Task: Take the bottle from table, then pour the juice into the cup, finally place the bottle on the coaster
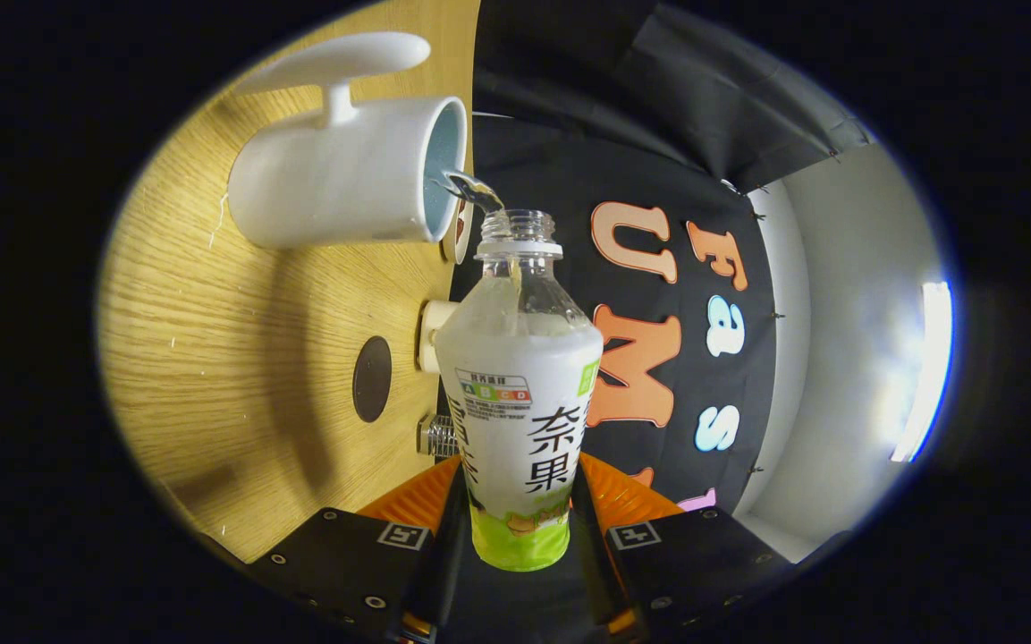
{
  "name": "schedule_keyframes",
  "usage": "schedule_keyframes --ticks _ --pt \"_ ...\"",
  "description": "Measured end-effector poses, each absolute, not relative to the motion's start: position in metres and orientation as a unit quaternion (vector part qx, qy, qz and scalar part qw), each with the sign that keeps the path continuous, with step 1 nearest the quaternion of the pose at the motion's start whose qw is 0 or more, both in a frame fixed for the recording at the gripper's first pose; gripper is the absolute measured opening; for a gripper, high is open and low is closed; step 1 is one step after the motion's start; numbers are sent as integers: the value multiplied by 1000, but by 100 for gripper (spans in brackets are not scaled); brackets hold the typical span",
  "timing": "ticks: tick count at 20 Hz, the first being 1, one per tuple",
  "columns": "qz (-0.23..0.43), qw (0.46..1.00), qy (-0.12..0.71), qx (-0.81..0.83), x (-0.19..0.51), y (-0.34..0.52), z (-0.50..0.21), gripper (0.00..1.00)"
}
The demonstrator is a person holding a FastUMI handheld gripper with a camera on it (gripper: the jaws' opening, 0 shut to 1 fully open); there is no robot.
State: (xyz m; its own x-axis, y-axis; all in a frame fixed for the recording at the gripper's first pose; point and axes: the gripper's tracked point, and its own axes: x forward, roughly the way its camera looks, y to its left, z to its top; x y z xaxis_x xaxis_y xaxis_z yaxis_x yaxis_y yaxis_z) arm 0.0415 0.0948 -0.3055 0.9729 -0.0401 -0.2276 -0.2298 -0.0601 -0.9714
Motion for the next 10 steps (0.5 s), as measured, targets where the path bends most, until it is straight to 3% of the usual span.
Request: schedule_keyframes --ticks 10 --pt "72 662 80 -742 38 100 -303 58"
